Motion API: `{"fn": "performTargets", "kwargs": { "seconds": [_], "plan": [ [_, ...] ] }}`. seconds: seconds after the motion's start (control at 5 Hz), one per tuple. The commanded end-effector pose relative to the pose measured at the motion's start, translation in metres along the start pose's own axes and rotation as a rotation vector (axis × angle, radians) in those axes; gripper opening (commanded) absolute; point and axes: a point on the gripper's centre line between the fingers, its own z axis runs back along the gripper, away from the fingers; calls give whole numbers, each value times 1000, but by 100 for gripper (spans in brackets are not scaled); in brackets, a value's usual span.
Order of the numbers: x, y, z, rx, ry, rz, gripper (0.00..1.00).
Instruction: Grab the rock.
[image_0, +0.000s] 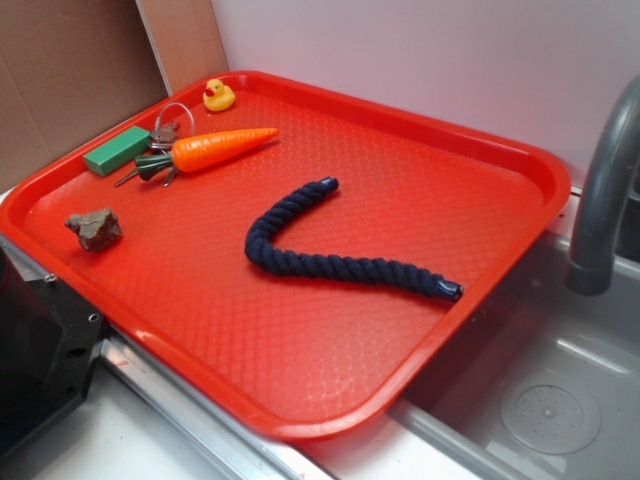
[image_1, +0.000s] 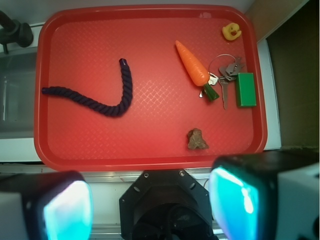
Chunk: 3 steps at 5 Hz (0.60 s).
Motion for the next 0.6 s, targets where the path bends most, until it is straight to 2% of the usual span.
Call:
{"fn": "performTargets", "kwargs": {
  "seconds": [0.0,0.2,0.4],
  "plan": [
    [0,0,0,0,0,0,100],
    [-2,22,-49,61,97,29,100],
    [-7,43,-99,42,126,6,100]
  ]
}}
